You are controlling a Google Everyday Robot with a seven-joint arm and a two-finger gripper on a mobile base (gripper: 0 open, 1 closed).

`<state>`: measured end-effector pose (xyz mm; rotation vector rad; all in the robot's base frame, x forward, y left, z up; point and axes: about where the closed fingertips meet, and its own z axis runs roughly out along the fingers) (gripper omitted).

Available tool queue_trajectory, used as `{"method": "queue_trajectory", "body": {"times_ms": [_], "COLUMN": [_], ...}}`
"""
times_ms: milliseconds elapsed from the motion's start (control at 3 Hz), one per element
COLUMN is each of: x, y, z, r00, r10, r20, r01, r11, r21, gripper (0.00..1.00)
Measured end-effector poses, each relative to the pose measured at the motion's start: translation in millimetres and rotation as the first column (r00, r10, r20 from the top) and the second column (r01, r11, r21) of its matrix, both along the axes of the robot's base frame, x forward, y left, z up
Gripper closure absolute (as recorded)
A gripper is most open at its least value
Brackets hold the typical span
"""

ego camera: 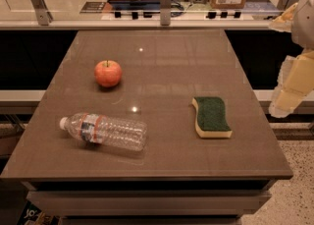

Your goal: Place water bottle upright

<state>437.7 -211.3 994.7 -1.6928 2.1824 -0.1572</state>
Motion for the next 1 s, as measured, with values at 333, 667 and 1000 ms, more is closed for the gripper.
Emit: {"method": "queue_trajectory", "body": {"times_ms": [333, 667, 1000], "x": [-0.1, 2.2, 7.6], "y": [1.0, 19.3, 41.8], "z": [0.5, -1.6, -5.4], "r00": [1.0000, 0.9998, 0.9998], "r10": [0.001, 0.020, 0.021], "r20": [0.002, -0.002, 0.003], "r01": [-0.001, -0.020, -0.021], "r11": [1.000, 0.999, 0.993], "r21": [-0.001, 0.030, 0.118], "gripper": [0.00, 0.00, 0.00]}}
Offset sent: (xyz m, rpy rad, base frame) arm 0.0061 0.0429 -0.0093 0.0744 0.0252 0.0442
